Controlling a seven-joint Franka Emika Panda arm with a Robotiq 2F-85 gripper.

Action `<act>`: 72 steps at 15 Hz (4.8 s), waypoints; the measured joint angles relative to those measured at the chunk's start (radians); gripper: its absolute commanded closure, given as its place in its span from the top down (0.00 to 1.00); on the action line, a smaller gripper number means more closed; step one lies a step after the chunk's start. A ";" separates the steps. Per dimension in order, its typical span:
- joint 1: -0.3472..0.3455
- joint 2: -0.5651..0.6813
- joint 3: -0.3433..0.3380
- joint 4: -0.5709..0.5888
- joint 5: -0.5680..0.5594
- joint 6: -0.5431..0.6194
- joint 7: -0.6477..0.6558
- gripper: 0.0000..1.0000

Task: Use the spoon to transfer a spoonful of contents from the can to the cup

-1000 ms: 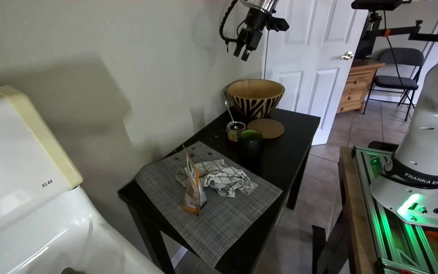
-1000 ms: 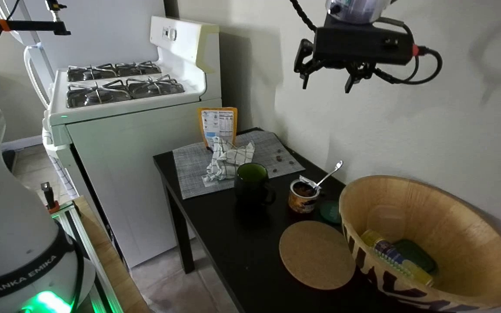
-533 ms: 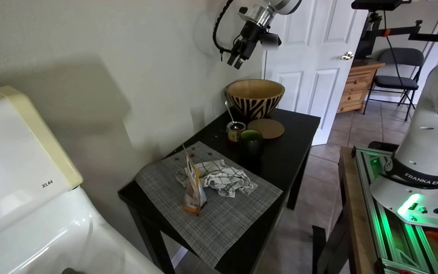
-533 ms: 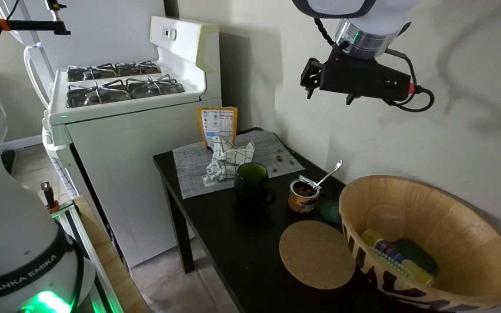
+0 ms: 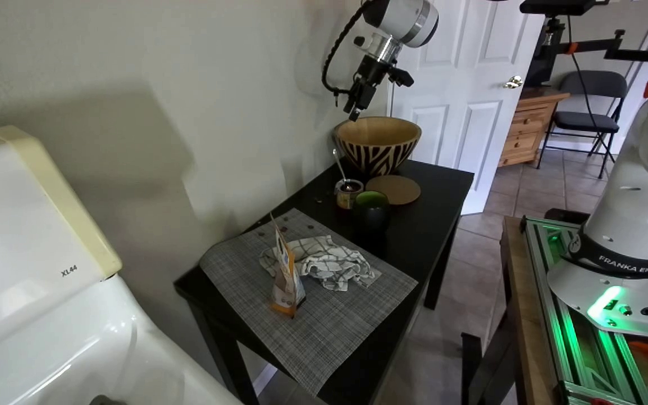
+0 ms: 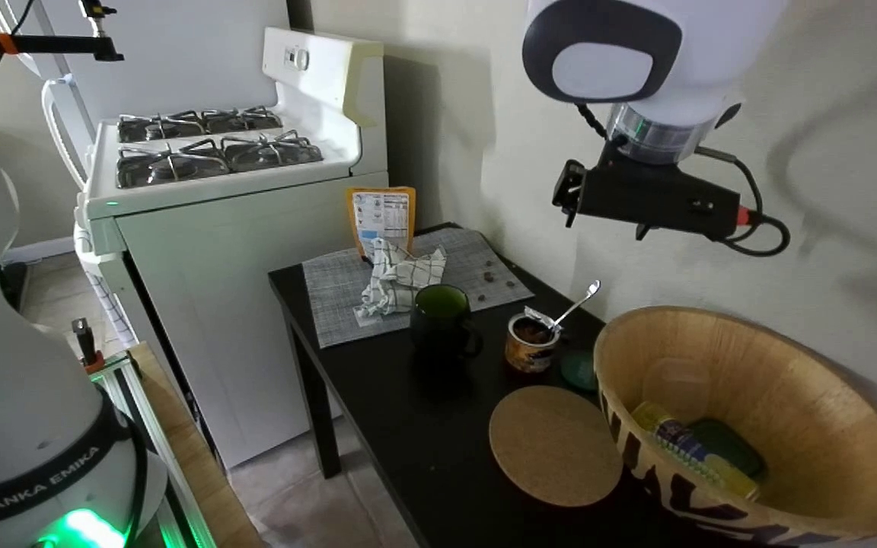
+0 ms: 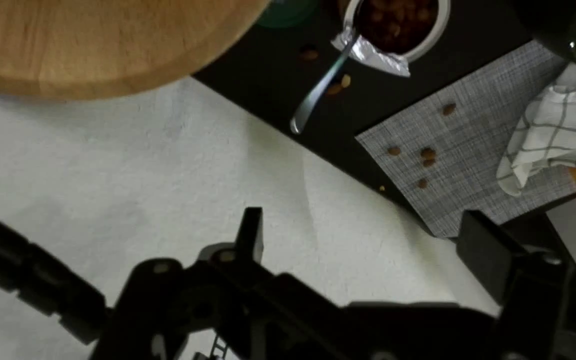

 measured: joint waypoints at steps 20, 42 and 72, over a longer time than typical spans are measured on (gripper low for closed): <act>-0.130 0.259 0.165 0.120 0.069 0.073 -0.006 0.79; -0.157 0.299 0.211 0.146 0.068 0.050 -0.031 0.00; -0.135 0.208 0.218 0.025 0.329 -0.015 -0.211 0.02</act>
